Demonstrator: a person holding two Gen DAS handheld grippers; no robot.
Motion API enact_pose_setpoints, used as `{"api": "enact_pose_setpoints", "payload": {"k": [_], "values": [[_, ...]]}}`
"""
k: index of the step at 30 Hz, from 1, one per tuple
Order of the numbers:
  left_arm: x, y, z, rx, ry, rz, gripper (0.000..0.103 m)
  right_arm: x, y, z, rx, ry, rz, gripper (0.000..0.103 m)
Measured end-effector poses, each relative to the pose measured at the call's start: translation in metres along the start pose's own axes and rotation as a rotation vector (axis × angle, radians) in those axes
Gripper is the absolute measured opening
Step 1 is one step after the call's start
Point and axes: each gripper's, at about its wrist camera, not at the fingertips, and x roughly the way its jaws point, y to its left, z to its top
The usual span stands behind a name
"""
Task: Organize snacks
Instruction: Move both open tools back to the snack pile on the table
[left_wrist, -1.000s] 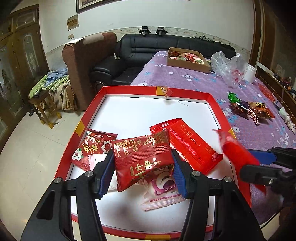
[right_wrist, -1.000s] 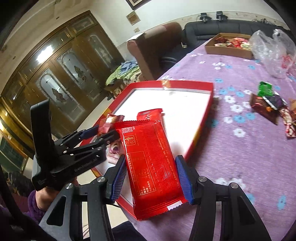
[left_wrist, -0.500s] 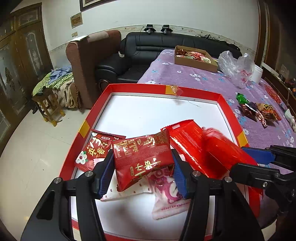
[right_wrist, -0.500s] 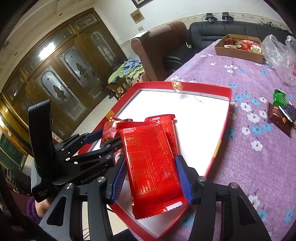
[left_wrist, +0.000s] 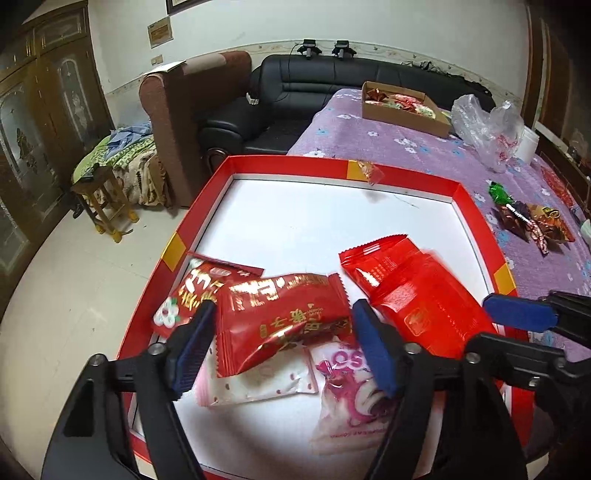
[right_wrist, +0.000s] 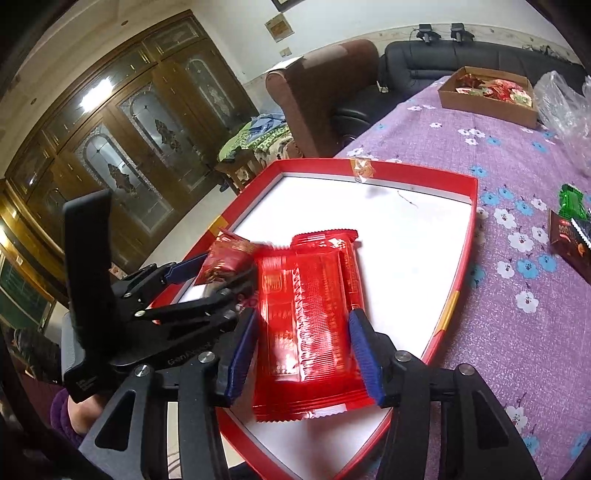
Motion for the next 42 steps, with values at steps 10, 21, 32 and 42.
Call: {"api": "enact_pose_setpoints", "payload": {"k": [10, 21, 32, 42], "values": [[-0.015, 0.002, 0.004, -0.023, -0.048, 0.0, 0.075, -0.023, -0.021, -0.001, 0.039, -0.077, -0.037, 0.055], [-0.04, -0.039, 0.014, 0.086, -0.125, -0.028, 0.076, -0.068, -0.096, -0.013, 0.203, -0.162, -0.126, 0.055], [-0.052, -0.131, 0.034, 0.298, -0.155, -0.119, 0.077, -0.143, -0.193, -0.042, 0.415, -0.269, -0.232, 0.055], [-0.02, -0.208, 0.06, 0.431, -0.058, -0.15, 0.077, -0.174, -0.229, -0.022, 0.423, -0.307, -0.311, 0.061]]}}
